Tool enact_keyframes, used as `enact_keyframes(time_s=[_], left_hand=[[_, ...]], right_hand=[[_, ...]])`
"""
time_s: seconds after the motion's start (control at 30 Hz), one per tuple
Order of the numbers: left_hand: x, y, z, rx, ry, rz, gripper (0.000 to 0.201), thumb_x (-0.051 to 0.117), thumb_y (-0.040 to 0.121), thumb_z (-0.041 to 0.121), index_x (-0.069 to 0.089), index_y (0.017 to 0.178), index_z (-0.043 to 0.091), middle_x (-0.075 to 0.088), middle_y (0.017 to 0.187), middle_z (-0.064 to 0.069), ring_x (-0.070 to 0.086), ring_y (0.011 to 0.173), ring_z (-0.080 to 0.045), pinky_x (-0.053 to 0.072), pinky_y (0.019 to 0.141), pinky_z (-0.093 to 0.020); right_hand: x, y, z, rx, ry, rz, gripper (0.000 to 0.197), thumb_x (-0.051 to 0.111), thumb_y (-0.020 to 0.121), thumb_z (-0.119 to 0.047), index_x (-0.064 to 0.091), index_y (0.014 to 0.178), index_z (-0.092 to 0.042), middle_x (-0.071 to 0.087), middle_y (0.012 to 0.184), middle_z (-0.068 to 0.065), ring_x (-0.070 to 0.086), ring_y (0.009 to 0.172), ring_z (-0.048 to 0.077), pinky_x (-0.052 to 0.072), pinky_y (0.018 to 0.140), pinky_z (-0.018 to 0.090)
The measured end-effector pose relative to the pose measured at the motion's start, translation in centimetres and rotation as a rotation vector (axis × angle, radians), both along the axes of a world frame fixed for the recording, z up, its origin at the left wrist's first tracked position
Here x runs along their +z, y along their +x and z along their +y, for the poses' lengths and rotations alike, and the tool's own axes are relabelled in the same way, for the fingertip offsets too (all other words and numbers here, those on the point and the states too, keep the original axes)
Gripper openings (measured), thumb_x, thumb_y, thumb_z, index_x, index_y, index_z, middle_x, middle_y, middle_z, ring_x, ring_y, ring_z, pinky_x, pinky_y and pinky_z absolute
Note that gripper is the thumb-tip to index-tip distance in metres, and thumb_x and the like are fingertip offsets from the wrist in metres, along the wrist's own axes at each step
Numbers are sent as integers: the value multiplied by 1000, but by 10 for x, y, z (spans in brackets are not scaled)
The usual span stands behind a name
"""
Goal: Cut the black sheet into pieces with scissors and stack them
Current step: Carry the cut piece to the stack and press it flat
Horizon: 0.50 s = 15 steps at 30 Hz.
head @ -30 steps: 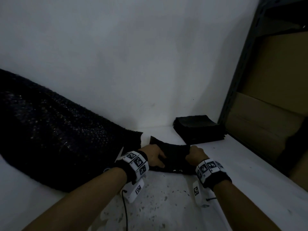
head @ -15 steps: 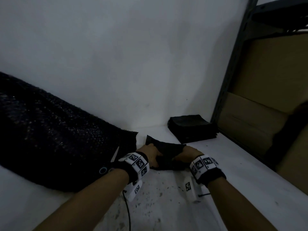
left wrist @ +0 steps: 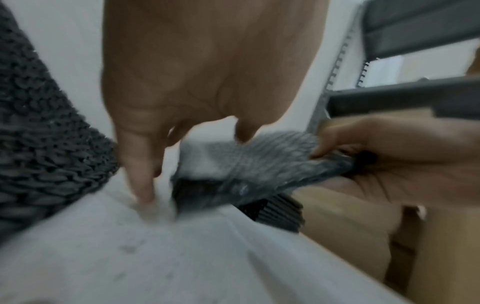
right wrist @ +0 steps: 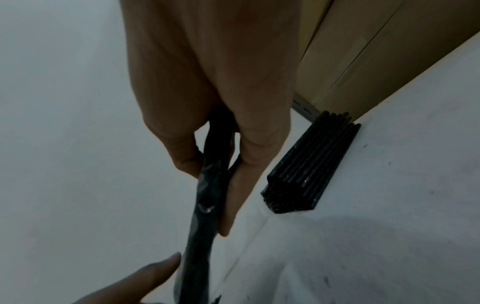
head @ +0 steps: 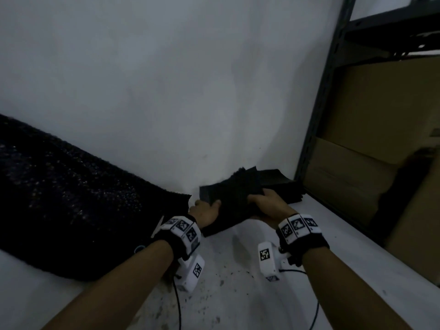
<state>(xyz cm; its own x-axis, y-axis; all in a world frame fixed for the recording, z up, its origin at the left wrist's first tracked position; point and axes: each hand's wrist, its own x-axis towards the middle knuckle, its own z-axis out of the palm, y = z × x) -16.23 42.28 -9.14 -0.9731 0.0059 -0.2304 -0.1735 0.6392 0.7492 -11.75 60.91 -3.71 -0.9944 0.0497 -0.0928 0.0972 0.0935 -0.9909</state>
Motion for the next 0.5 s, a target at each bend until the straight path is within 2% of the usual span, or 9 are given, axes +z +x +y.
enact_keyframes(time_s=[0.03, 0.07, 0.1, 0.17, 0.2, 0.27, 0.33, 0.37, 0.5], left_hand=[[5, -2, 4, 31, 127, -59, 87, 39, 95, 63, 24, 153, 0, 38, 152, -21, 45, 134, -36, 40, 111, -39], [10, -2, 6, 62, 301, -92, 77, 43, 94, 58, 37, 147, 3, 49, 142, -20, 53, 124, -36, 46, 105, -43], [14, -3, 7, 91, 486, -118, 57, 45, 95, 48, 51, 132, 5, 60, 124, -18, 60, 108, -35, 52, 96, -43], [22, -2, 8, 113, 749, -146, 23, 47, 98, 26, 59, 103, 7, 61, 94, -11, 60, 82, -28, 56, 75, -36], [27, -4, 8, 105, 788, -120, 16, 49, 96, 19, 59, 99, 7, 60, 89, -10, 59, 78, -27, 56, 69, -33], [34, -11, 10, 82, 798, -46, 14, 56, 91, 10, 62, 101, 2, 62, 91, -14, 62, 77, -28, 57, 64, -32], [38, -24, 15, 74, 783, 4, 13, 61, 87, 4, 64, 98, -3, 62, 91, -17, 62, 76, -28, 57, 65, -32], [39, -30, 19, 66, 766, 19, 9, 63, 86, 2, 63, 94, -1, 60, 89, -18, 61, 74, -27, 57, 64, -31], [36, -52, 42, -3, 703, 52, 16, 70, 85, 3, 56, 92, 6, 57, 88, -17, 61, 75, -26, 57, 68, -34]], right_hand=[[4, -3, 5, -5, -23, 17, 20, 54, 91, 6, 66, 107, 1, 69, 107, 24, 68, 93, 36, 60, 76, 45], [6, -5, 11, -17, -31, 23, 21, 54, 90, 6, 67, 105, 2, 70, 105, 24, 69, 90, 35, 60, 75, 45], [9, -8, 16, -25, -42, 26, 20, 54, 89, 6, 67, 104, 3, 69, 103, 25, 69, 89, 35, 61, 76, 46], [14, -14, 27, -50, -76, 23, 22, 55, 89, 3, 65, 110, 5, 68, 108, 27, 67, 97, 42, 58, 83, 57], [16, -17, 33, -66, -87, 22, 24, 56, 90, 3, 63, 113, 5, 66, 111, 27, 66, 101, 43, 58, 83, 59], [18, -21, 45, -90, -92, 28, 21, 55, 93, 3, 60, 114, 1, 65, 111, 22, 64, 101, 39, 60, 78, 51], [19, -26, 57, -101, -104, 22, 21, 55, 95, 3, 58, 115, -3, 64, 111, 18, 64, 99, 35, 62, 68, 43], [18, -31, 63, -107, -103, 15, 24, 56, 95, 4, 57, 118, -3, 63, 113, 19, 64, 99, 36, 62, 63, 40], [3, -56, 92, -188, -1, -14, 41, 65, 90, 4, 50, 127, -3, 58, 124, 23, 63, 105, 42, 60, 55, 38]])
